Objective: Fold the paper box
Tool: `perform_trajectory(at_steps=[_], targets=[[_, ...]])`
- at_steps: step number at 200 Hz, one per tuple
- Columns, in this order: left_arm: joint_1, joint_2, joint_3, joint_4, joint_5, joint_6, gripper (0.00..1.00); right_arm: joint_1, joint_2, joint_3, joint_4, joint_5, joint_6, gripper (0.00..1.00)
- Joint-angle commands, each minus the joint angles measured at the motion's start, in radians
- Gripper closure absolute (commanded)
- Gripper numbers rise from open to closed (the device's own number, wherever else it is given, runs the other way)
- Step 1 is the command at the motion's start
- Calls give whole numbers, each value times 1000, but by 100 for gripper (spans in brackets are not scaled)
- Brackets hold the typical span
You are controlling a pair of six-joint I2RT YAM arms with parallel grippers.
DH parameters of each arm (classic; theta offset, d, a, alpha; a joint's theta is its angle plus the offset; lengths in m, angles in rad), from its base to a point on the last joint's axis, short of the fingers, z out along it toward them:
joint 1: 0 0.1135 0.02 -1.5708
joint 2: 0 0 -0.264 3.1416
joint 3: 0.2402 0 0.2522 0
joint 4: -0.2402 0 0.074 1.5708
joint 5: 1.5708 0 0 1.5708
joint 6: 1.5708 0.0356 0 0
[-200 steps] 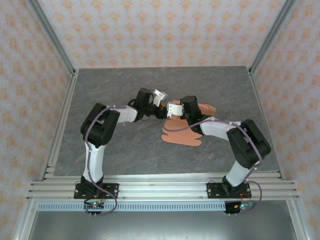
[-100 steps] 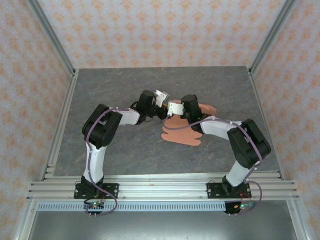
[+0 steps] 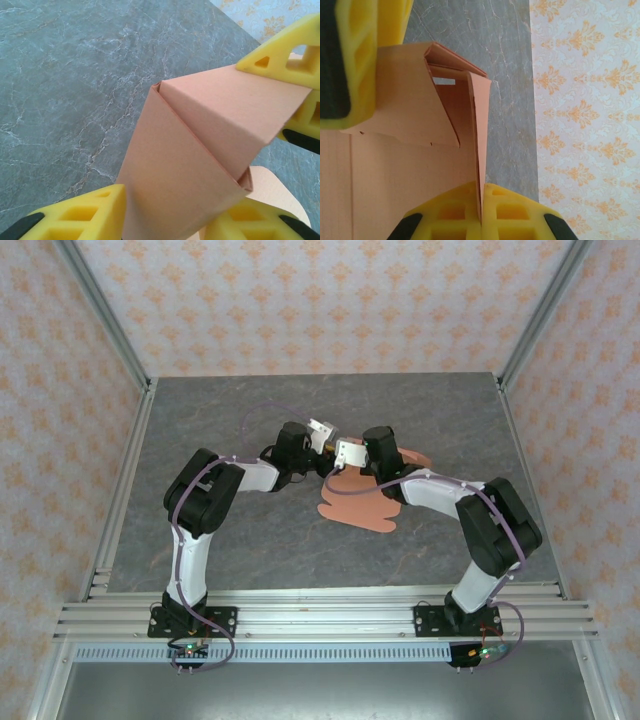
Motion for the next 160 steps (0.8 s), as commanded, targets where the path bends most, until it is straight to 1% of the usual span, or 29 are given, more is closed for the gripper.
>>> perform_trajectory(at_steps=[1,15,28,42,57,74,87,112,136,160], targets=[[22,-49,0,128,-130,-15,63,22,-12,-2,-122,-112,21,100],[23,-55,-13,149,-157,-26,70,21,-9,4,-130,-109,24,100],[21,-61,-29,174,-176,-33,72,21,-8,6,-135,-108,25,100],[19,-68,-45,198,-203,-44,73,21,-6,9,-138,-111,29,100],[13,-76,-57,210,-238,-45,73,21,-7,9,-141,-114,31,100],[6,-76,-62,216,-263,-42,70,24,-8,7,-137,-112,27,100],[6,-68,-56,217,-260,-44,68,28,-2,-3,-106,-93,9,100],[1,-60,-62,236,-266,-48,67,44,23,-27,-27,-30,-47,100],[0,-58,-73,252,-273,-49,67,58,35,-57,42,-15,-78,100],[0,-57,-84,258,-278,-43,67,68,46,-70,74,1,-98,100]])
